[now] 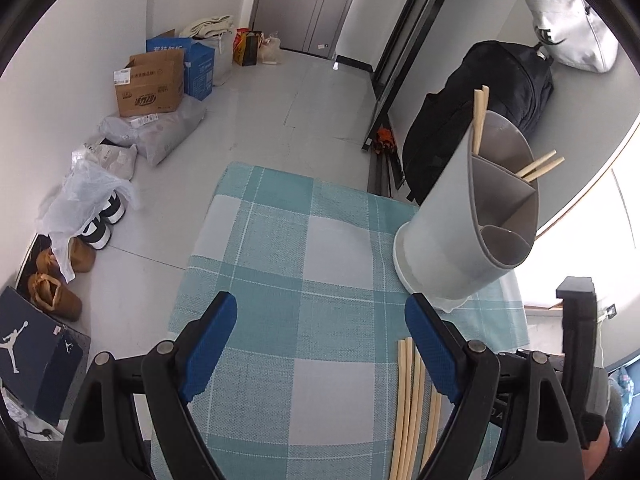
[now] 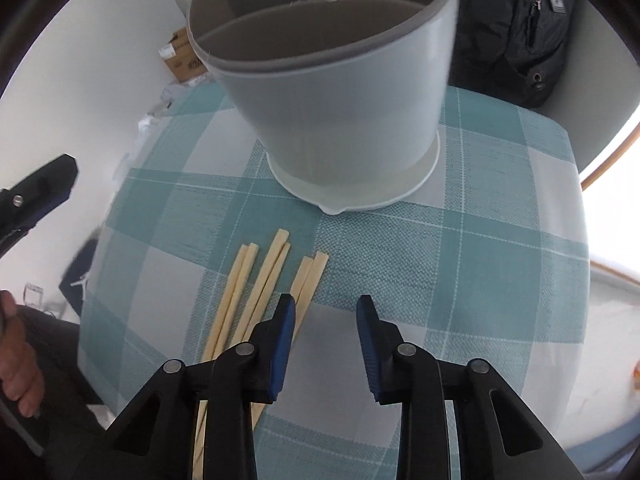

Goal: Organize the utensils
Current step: 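Move both grippers back down to the chopsticks on the cloth, then grasp a chopstick with the right gripper while the left gripper grasps another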

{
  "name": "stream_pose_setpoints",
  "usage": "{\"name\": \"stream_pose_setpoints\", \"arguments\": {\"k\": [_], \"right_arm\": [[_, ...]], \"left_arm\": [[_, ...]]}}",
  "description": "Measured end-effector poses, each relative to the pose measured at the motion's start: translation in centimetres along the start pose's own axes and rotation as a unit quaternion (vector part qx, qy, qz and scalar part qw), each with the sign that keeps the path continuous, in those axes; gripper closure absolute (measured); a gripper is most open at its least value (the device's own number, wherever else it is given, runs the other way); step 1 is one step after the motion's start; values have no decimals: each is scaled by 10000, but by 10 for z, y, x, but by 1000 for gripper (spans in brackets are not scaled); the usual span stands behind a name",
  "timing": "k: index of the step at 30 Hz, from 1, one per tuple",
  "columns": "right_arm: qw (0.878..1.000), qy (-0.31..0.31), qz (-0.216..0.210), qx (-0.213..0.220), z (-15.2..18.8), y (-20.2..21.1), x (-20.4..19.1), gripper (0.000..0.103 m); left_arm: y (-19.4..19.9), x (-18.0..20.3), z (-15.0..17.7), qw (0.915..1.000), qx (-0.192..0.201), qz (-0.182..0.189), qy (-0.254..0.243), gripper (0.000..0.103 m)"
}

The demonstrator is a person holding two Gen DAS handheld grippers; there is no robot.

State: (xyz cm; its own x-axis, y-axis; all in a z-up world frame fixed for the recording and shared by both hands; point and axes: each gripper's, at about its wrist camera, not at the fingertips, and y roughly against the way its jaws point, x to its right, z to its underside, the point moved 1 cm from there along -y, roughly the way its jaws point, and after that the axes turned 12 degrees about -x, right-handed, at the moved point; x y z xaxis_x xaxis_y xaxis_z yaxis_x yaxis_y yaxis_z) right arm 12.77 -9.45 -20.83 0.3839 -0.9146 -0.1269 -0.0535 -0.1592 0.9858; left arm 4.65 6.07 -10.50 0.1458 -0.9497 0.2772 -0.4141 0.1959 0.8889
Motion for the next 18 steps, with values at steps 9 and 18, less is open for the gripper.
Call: {"name": "stream_pose_setpoints", "arguments": {"k": [9,18], "right_arm": [[9985,117,526,-116,-2,2,-10,83],[9971,-33,713,-278,-22,-4,-16,86]], "left_arm": [[-1,-15,-4,9991,-214,183,314,20],[-6,-21,-7,9974,-424,361,464,20]]}}
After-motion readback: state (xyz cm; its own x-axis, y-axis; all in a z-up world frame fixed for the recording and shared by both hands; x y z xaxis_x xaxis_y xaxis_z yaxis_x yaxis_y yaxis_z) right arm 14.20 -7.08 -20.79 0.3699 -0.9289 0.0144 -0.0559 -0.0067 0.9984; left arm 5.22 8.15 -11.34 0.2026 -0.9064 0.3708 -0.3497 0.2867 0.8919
